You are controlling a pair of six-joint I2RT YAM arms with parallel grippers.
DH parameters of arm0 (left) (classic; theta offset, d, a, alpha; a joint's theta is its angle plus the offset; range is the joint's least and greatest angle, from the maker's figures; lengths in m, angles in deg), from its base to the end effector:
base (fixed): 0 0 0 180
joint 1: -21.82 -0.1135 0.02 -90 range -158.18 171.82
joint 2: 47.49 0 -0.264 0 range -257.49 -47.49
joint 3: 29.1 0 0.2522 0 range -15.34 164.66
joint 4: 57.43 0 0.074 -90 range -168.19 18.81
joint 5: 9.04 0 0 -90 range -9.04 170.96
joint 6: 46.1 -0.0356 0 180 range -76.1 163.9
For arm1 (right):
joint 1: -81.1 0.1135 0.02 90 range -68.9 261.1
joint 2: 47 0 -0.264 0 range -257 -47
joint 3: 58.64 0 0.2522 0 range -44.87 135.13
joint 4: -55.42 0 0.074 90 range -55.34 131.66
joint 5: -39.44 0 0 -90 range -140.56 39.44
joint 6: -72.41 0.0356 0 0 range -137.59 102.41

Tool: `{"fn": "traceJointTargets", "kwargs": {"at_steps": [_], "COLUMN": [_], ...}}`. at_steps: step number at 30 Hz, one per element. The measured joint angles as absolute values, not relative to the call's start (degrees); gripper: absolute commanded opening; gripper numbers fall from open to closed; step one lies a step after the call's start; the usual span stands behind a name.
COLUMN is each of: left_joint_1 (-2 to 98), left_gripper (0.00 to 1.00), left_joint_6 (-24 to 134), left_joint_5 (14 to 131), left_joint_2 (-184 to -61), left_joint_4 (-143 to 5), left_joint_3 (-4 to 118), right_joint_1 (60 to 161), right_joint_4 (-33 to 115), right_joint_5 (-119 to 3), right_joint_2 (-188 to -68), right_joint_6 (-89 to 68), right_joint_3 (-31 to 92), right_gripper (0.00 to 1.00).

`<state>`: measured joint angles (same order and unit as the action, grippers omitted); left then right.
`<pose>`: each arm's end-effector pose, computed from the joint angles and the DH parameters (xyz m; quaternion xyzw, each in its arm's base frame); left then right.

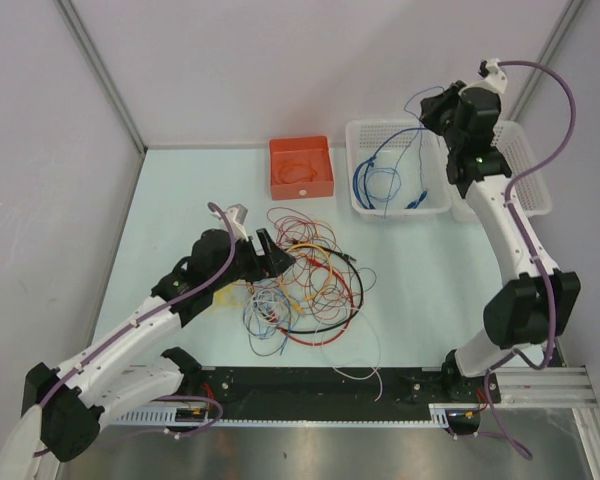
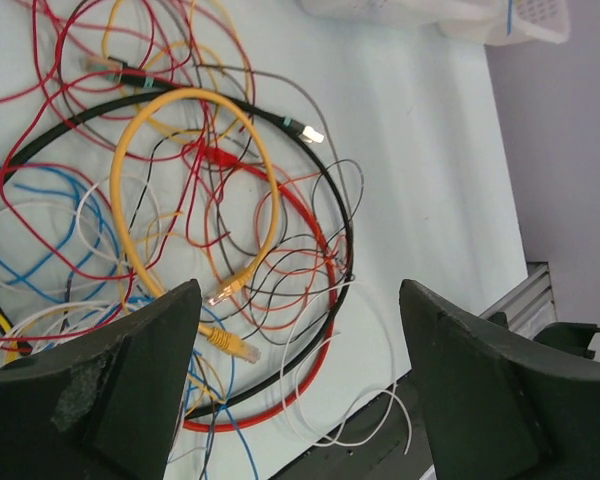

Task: Untangle the cables

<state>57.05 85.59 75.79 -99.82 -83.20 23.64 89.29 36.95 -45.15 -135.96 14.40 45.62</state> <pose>0.1695 -0.1236 0.2774 -0.0235 0.8442 -0.3620 0.3945 0.3645 0.0491 0.4380 0.1814 0.7033 0.2036 0.6565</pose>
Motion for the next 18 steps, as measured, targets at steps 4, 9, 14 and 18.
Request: {"fn": "traceJointTargets", "kwargs": {"at_steps": [4, 9, 14, 18], "left_joint_1": [57.0, 57.0, 56.8, 56.6], "left_gripper": [0.85, 0.85, 0.85, 0.85], "left_joint_6": [87.0, 87.6, 87.5, 87.5], "left_joint_5": [75.8, 75.9, 76.1, 76.2], "left_joint_2": [-99.9, -100.5, -101.3, -101.5], "left_joint_4": [-82.0, -80.9, -79.9, -79.3], "left_joint_3": [20.1, 17.6, 17.5, 17.0], "right_joint_1": [89.4, 89.4, 89.4, 89.4], "right_joint_4": [37.2, 37.7, 37.0, 35.9], "right_joint_5": [-45.8, -45.3, -43.7, -42.5], "right_joint_2": [-143.4, -153.4, -161.1, -163.7], "right_joint_6": [14.8, 15.0, 15.9, 16.2], "right_joint_3": [51.2, 56.2, 56.2, 56.2], "right_gripper": [0.0, 0.0, 0.0, 0.65]}}
